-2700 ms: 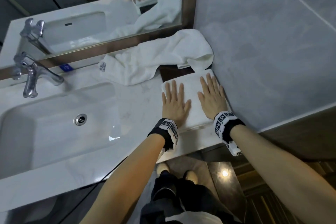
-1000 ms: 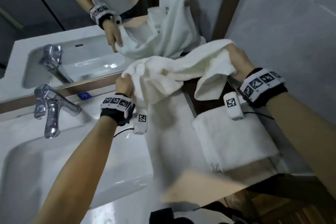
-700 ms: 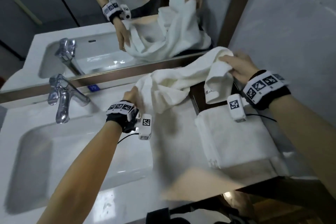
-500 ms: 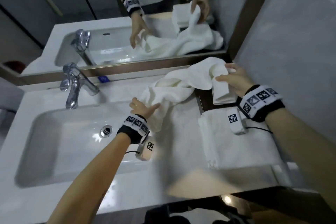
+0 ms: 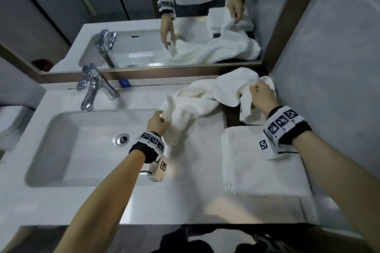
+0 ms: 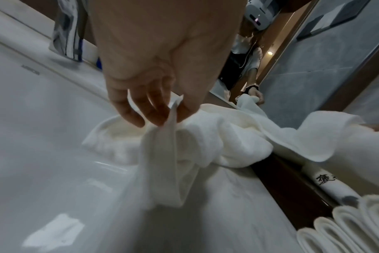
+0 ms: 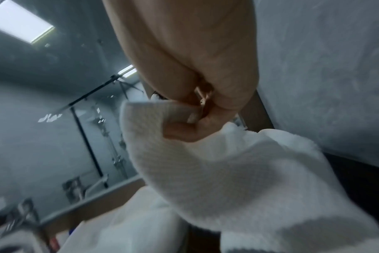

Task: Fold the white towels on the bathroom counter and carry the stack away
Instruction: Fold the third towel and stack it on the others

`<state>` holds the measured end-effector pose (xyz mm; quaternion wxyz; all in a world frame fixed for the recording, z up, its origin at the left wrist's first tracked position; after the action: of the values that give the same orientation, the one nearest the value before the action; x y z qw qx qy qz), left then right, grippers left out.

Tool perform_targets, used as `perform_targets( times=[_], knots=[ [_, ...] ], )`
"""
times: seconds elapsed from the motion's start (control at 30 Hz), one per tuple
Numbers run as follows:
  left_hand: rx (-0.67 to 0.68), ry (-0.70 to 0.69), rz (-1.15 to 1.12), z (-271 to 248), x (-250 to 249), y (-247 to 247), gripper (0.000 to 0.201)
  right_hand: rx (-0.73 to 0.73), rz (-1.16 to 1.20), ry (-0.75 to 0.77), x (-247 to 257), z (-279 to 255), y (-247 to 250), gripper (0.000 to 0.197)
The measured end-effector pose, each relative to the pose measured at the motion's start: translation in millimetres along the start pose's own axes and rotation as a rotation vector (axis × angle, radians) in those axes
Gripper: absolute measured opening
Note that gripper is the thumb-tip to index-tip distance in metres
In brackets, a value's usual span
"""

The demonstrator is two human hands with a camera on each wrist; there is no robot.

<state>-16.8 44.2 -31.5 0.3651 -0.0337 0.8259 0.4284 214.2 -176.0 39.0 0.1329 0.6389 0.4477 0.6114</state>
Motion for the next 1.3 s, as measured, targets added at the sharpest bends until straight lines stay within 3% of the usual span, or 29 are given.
perform_targets(
  times=[0.07,0.13,0.2,0.27,0.37,0.43,0.5,0.57,0.67,0.73,0.83,0.97,1.1,1.2,1.3],
  knots=[
    [0.045,-0.141,0.06,-1.9,-6.6,4.3,0.007,-0.049,0.112,-0.045,2.8,10.2,10.8,0.035],
    [0.064,-0.306,0.026,-3.5,-10.6,7.3,0.021,-0.115,0.298,-0.105,5.8,21.4,25.0,0.038],
    [0.206,-0.391,-0.014,-6.7,-9.5,9.8,0.04,-0.193,0.527,-0.161,8.1,31.3,38.0,0.036],
    [0.375,-0.421,0.098,-9.9,-5.6,10.7,0.053,-0.225,0.679,-0.189,9.6,36.9,47.0,0.03],
    [0.318,-0.312,0.073,-9.5,0.2,11.1,0.049,-0.146,0.718,-0.18,12.6,39.8,47.5,0.022],
    [0.156,-0.132,-0.059,-8.8,2.1,12.6,0.034,-0.096,0.715,-0.171,10.0,41.2,40.4,0.041],
    [-0.013,0.059,-0.186,-0.9,8.0,14.6,0.052,-0.126,0.661,-0.134,6.8,40.9,34.3,0.05],
    [-0.057,0.268,-0.16,-0.2,16.4,14.6,0.063,-0.168,0.608,-0.092,2.9,40.8,30.1,0.049],
    [0.154,0.547,-0.055,-6.0,34.2,13.9,0.08,-0.217,0.548,-0.075,-0.8,41.8,29.9,0.045],
    [0.31,0.662,-0.292,-13.6,41.9,11.0,0.08,-0.216,0.535,-0.09,0.1,41.9,31.0,0.041],
    [0.389,0.634,-0.461,-15.7,50.4,7.9,0.076,-0.145,0.448,-0.078,5.1,39.9,29.4,0.039],
    [0.261,0.633,-0.609,-4.7,55.1,14.6,0.054,-0.084,0.349,-0.012,20.3,31.6,25.4,0.031],
    [0.166,0.689,-0.654,-1.0,69.3,15.5,0.034,0.027,0.312,0.167,36.0,26.4,15.0,0.034],
    [0.212,0.605,-0.565,-1.9,68.4,6.5,0.016,0.213,0.331,0.203,48.0,18.3,12.2,0.042],
    [0.238,0.511,-0.453,9.0,65.6,-1.5,0.021,0.331,0.333,0.211,55.7,10.9,10.9,0.044]
  ],
)
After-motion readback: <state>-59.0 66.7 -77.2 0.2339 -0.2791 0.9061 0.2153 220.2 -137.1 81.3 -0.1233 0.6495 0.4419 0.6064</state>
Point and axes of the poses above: each hand's wrist, its own z-axis towards the middle knuckle, its own y-axis out of the back of the hand, x = y × z, the point moved 1 cm from there along z, towards the middle knuckle, and after that the axes turned 1 degree about -y, right-handed, at the moved point
